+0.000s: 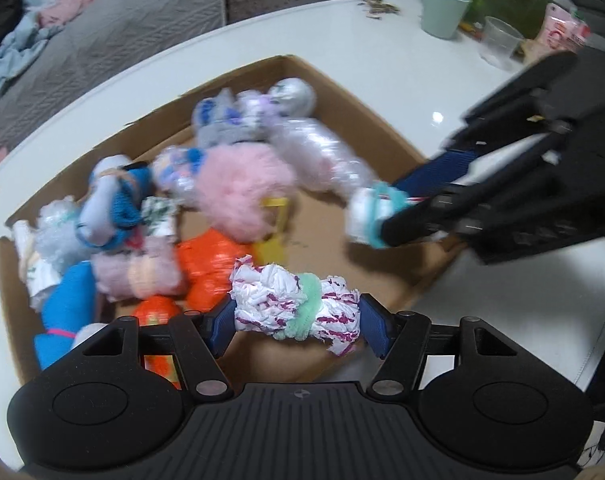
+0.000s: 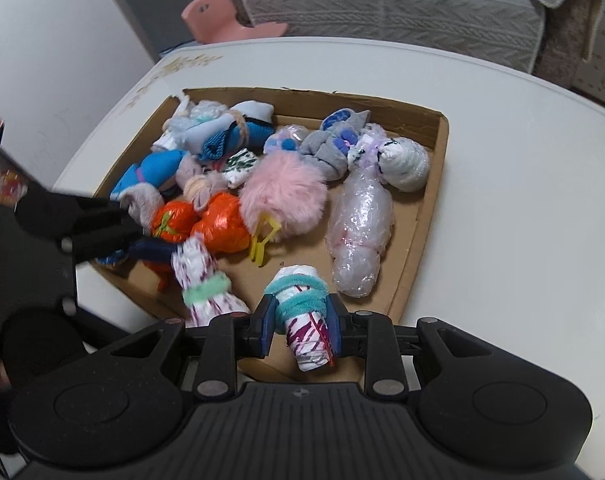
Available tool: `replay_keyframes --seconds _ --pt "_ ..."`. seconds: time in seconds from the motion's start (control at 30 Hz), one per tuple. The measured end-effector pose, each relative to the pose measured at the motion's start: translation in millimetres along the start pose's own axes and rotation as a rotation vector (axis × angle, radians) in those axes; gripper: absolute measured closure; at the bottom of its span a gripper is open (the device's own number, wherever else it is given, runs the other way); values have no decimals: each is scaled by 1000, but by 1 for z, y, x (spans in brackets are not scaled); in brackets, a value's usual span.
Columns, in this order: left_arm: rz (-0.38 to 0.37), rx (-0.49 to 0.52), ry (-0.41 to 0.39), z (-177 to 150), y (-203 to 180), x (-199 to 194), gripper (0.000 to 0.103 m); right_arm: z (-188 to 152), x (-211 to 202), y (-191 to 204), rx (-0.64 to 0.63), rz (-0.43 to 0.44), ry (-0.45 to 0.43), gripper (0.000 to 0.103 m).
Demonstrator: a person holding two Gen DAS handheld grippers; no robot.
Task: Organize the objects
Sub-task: 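Lower both striped bundles into the tray, opening both tools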
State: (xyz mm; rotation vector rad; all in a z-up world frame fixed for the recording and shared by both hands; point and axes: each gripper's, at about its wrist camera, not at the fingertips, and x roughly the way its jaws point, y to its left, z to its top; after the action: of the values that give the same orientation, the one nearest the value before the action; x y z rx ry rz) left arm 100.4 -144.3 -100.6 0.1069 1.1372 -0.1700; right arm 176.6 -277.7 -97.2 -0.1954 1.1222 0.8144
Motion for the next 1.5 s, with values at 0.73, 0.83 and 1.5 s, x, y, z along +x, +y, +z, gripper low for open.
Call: replay_keyframes --seconds 0.73,0.83,1.5 --pt "-38 184 25 13 -3 35 27 3 39 7 -246 40 55 78" --pt "-26 182 24 13 -5 35 23 1 39 12 -273 27 64 75" --pt "27 152 15 11 -7 11 5 -6 15 29 -391 -27 62 50"
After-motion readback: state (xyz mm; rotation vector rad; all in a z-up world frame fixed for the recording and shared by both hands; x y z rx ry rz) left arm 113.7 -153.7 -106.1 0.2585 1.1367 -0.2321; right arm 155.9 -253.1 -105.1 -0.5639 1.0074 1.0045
